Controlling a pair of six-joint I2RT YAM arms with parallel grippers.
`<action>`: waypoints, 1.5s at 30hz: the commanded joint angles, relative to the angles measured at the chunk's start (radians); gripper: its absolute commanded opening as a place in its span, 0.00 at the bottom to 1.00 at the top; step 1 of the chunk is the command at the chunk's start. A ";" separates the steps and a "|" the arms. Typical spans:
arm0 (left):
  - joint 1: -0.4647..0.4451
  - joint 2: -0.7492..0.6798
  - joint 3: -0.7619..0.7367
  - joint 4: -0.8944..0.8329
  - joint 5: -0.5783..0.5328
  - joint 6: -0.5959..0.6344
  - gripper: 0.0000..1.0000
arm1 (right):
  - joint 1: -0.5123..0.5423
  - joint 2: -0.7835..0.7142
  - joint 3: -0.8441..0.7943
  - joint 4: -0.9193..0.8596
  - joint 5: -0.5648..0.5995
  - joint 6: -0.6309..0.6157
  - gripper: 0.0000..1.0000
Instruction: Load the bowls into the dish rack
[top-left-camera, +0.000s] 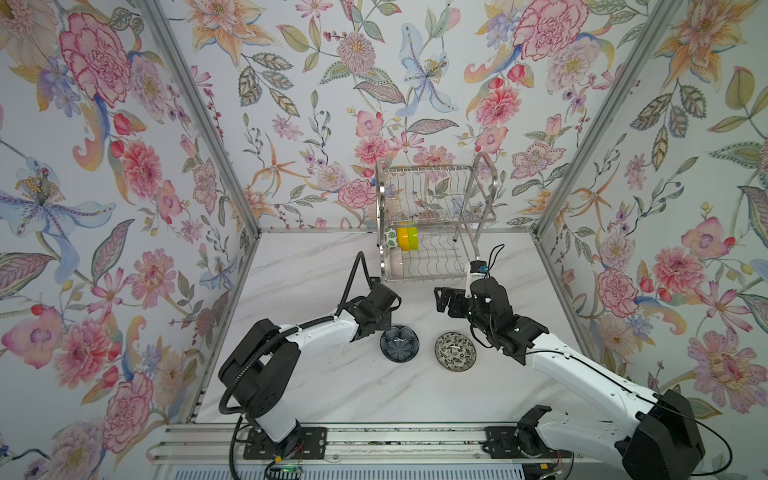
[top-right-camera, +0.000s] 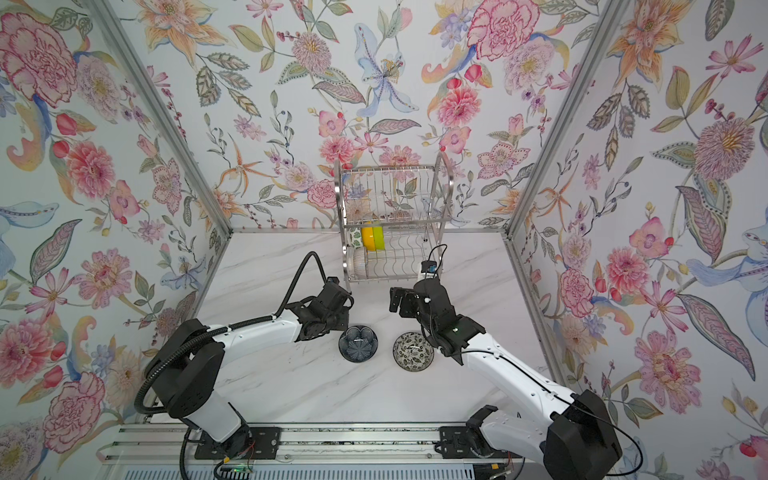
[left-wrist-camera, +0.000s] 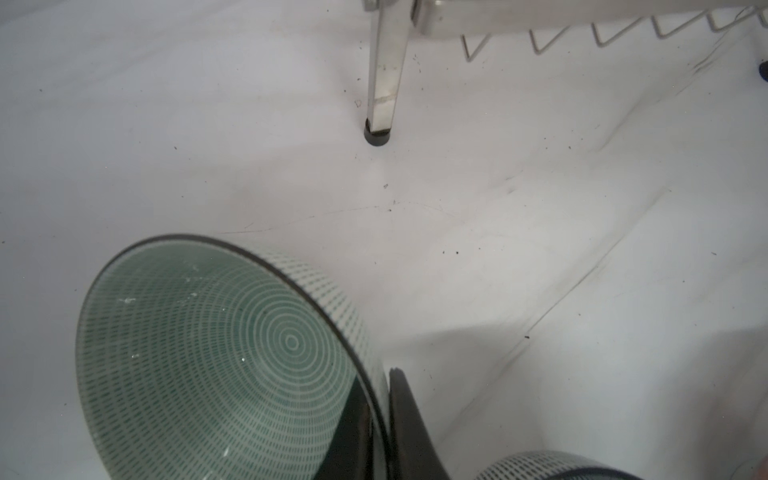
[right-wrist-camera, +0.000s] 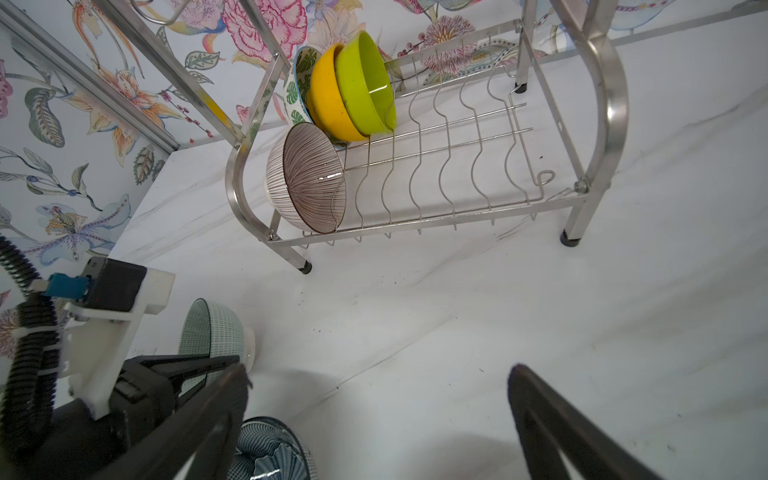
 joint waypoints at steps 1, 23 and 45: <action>0.000 0.001 0.028 -0.013 -0.002 0.004 0.20 | -0.012 0.016 0.041 -0.023 -0.015 -0.014 0.99; 0.287 -0.561 -0.310 0.207 0.249 -0.076 0.98 | -0.018 0.394 0.270 -0.052 -0.254 -0.002 0.93; 0.448 -0.624 -0.737 0.695 0.553 -0.410 0.99 | 0.145 0.817 0.568 -0.111 -0.387 0.011 0.51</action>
